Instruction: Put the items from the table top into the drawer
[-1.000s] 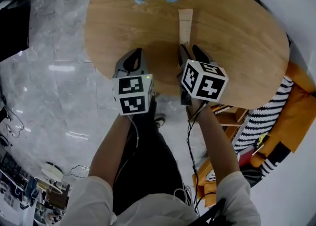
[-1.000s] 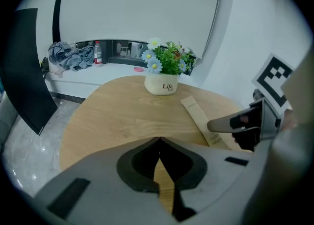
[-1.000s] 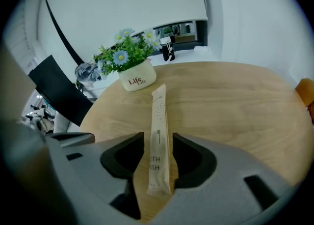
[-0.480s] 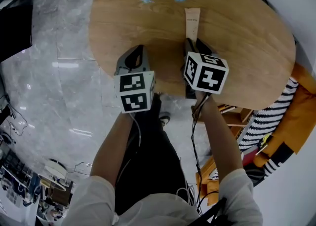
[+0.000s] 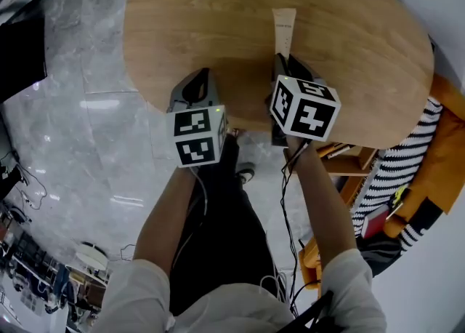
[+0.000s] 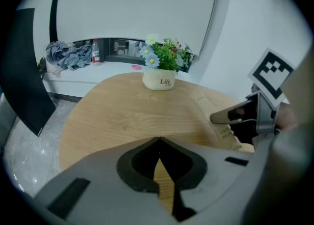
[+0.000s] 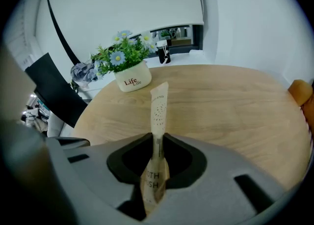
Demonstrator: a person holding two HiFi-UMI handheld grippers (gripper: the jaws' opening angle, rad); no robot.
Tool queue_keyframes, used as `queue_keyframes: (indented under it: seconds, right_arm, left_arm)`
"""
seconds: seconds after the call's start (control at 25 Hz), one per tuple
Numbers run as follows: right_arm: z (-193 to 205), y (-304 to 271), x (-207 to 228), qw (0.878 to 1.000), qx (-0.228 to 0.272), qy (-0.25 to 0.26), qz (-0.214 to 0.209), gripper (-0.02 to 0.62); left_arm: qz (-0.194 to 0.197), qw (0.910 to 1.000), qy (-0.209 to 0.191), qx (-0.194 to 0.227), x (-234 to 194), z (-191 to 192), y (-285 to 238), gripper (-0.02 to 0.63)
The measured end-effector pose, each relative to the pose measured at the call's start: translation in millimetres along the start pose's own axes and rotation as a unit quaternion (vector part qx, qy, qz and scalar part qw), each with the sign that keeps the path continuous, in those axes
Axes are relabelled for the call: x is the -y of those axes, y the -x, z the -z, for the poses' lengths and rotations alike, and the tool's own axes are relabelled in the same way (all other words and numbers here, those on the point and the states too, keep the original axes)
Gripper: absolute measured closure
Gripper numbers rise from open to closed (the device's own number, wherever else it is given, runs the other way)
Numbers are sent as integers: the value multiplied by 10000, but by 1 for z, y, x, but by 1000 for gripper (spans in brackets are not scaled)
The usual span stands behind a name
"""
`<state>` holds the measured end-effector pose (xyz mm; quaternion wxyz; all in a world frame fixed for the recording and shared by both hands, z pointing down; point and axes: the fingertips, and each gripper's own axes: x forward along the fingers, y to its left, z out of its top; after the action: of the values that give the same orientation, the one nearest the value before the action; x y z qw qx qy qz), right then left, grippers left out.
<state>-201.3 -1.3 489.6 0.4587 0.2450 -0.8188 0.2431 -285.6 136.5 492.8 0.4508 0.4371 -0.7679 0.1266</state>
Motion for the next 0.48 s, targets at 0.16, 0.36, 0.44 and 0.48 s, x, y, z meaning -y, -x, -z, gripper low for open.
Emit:
queue_keyframes:
  seconds: [0.16, 0.36, 0.44, 0.48]
  right_arm:
    - [10, 17, 17, 9994, 134, -290, 105, 534]
    - [33, 47, 49, 9960, 290, -779, 320, 534]
    - [47, 62, 64, 9938, 303, -974, 434, 534]
    - [55, 70, 73, 9927, 302, -1065, 488, 534]
  left_arm:
    - [139, 9998, -174, 16, 18, 5, 5, 597]
    - [365, 9979, -518, -102, 48, 21, 12, 597]
    - [503, 9961, -696, -178, 65, 28, 14, 597]
    - [575, 9951, -775, -203, 75, 31, 15, 597]
